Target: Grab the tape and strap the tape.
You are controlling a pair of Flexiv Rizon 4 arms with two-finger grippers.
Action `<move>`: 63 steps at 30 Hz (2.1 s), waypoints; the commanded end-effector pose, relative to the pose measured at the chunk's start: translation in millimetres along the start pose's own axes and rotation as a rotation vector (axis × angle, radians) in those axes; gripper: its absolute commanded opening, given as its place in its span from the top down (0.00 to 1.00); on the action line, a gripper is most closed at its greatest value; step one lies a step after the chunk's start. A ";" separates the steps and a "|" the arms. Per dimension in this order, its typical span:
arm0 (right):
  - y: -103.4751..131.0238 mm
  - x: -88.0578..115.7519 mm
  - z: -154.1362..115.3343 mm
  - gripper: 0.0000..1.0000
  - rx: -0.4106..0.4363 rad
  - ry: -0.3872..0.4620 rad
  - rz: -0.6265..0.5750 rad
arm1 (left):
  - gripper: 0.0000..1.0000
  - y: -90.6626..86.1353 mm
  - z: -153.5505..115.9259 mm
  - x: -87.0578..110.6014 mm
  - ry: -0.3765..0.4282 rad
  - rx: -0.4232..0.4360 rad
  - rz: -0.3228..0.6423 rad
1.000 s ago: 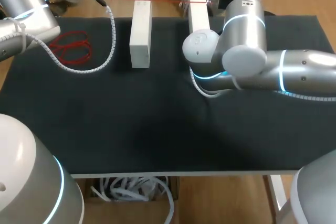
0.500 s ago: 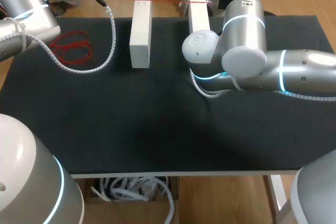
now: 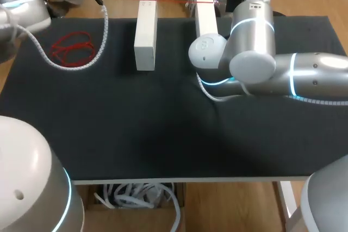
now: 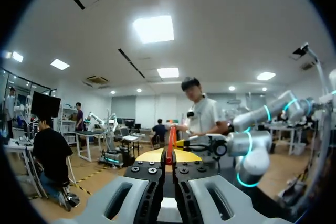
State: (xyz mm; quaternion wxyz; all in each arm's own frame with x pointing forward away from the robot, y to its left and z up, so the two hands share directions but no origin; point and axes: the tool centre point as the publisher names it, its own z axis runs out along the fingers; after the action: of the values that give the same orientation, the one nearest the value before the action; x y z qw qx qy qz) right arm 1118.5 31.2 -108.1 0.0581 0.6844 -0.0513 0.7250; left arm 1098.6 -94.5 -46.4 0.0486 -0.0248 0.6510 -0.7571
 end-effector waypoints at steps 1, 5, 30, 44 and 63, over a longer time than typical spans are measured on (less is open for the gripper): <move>3.0 3.0 -4.0 1.00 0.005 -0.009 -0.005 | 1.00 -8.8 -1.8 0.8 0.067 -0.300 0.101; 2.7 1.8 -7.2 1.00 0.009 -0.012 -0.006 | 1.00 -9.3 -1.0 2.0 0.084 -0.493 0.215; 10.3 -4.8 -21.3 1.00 0.005 -0.035 -0.048 | 1.00 -12.8 9.2 0.9 0.086 -0.994 0.238; 10.1 -4.6 -26.4 1.00 0.000 -0.033 -0.069 | 1.00 -4.5 2.9 -2.9 0.009 -1.064 0.175; 1.9 -5.3 -31.1 1.00 0.028 -0.020 -0.100 | 1.00 -3.9 4.1 -2.1 0.013 -1.119 0.190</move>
State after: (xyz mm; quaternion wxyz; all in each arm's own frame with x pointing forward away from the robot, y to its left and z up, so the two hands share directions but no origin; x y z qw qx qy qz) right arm 1088.8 36.0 -117.9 0.0851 0.6916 -0.0099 0.7172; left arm 1101.8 -92.9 -45.2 0.0928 0.0157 0.9466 -0.3082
